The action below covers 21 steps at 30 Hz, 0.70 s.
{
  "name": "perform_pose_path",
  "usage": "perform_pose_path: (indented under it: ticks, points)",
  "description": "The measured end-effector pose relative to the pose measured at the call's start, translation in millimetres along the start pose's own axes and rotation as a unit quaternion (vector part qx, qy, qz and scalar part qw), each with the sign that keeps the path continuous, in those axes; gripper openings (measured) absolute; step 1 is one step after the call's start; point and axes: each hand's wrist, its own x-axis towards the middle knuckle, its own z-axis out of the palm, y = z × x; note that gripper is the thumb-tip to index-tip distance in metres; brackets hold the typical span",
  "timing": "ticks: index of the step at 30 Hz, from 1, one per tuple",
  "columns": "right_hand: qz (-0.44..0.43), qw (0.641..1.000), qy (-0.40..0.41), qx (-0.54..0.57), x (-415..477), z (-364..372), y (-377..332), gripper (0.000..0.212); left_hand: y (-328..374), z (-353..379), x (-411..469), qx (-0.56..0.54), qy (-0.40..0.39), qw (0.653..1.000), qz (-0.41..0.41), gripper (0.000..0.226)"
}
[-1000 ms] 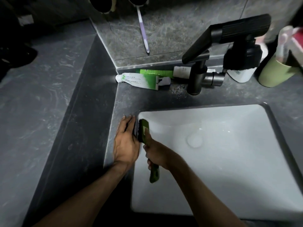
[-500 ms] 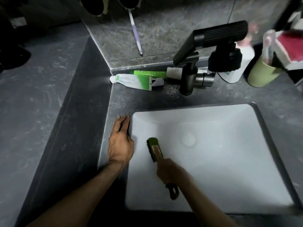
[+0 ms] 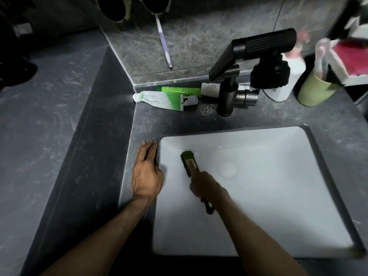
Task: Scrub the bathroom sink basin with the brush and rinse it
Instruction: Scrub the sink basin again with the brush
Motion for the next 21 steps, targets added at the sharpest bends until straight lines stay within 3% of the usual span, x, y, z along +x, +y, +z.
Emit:
perform_pose_path:
  ticks: [3,6,8,12,15,21]
  points:
    - [-0.004,0.999,0.0,0.037,-5.9,17.1,-17.7,0.056,0.0,-1.6,-0.1,0.007,0.004,1.0,0.009,0.076]
    - [-0.023,0.998,-0.056,-0.022,-33.6,26.1,20.5,0.069,0.7,-0.9,0.0,0.004,0.013,1.0,0.007,0.073]
    - [0.0,0.998,-0.025,-0.057,-38.0,6.5,54.4,0.071,1.4,-1.3,-0.5,-0.001,0.018,1.0,0.008,0.074]
    - [0.102,0.986,0.115,-0.067,-25.2,-30.1,94.3,0.073,0.4,-0.2,-0.1,-0.007,0.021,1.0,0.012,0.074]
    - [0.142,0.976,0.142,-0.087,-20.3,-31.4,107.7,0.079,0.6,0.3,-0.5,-0.007,0.026,1.0,0.011,0.074]
    - [0.064,0.991,0.118,-0.007,-3.6,9.1,70.2,0.081,1.0,0.5,-0.8,-0.006,0.03,1.0,0.006,0.073]
